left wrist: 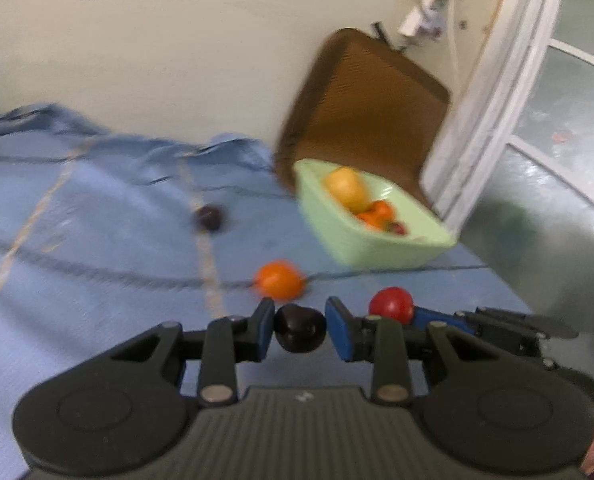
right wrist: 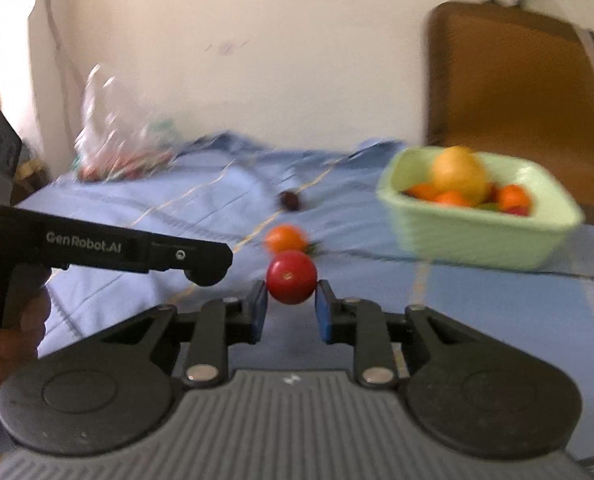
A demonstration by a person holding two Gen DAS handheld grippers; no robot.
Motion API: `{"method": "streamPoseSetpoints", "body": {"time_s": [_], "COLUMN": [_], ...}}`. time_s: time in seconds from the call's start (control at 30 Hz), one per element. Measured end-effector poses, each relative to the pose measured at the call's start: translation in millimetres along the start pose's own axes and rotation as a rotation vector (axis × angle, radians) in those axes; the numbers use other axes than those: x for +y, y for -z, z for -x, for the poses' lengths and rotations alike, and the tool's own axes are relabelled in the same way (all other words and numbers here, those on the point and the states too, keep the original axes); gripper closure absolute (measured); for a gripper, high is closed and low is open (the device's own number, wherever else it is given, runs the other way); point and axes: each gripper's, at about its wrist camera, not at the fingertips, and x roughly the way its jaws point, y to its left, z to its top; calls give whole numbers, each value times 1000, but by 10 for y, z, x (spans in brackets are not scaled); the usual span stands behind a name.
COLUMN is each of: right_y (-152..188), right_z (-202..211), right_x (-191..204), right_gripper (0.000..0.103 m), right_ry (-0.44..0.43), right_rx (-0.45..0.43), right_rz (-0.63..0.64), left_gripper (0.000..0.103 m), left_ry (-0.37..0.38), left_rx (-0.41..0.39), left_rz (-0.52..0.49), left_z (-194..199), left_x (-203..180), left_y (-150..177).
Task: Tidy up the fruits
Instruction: 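Carry the plum and red tomato into the basket and open both grippers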
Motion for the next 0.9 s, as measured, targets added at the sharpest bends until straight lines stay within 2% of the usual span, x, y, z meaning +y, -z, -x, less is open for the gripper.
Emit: {"method": "streamPoseSetpoints", "body": {"time_s": [0.13,0.27,0.4,0.5,0.53,0.6,0.63,0.73,0.9], "right_y": [-125,-299,-434,-459,-436,-406,-408,-406,-381], "right_z": [144,77,-162,-371,-404,-447,-420,-313,-173], "right_x": [-318,-657,-940,-1108,-1163,-1265,-1300,-1343,-1428], "right_gripper": [75,75,74,72,62,52,52,52,52], "right_ry": [109,190,238,268,272,279,277,298,356], "right_rx": [-97,-141,-128,-128,-148,-147,-155,-215,-281], "right_rz": [-19,-53,-57,-67,-82,-114,-130,-144,-192], "left_gripper": [74,74,74,73,72,65,61,61,61], "left_ry": [60,78,54,3,-13,-7,-9,-8,-4], "left_rx": [-13,-5,25,57,71,66,46,-5,-112], "left_rz": [-30,-54,-63,-58,-50,-24,-14,35,100], "left_z": [-342,-847,-1337,-1630,-1696,-1721,-1698,-1554,-973], "left_x": [-295,-532,-610,-604,-584,-541,-530,-447,-250], "left_y": [-352,-700,-864,-894,-913,-940,-959,-1044,-1078]}}
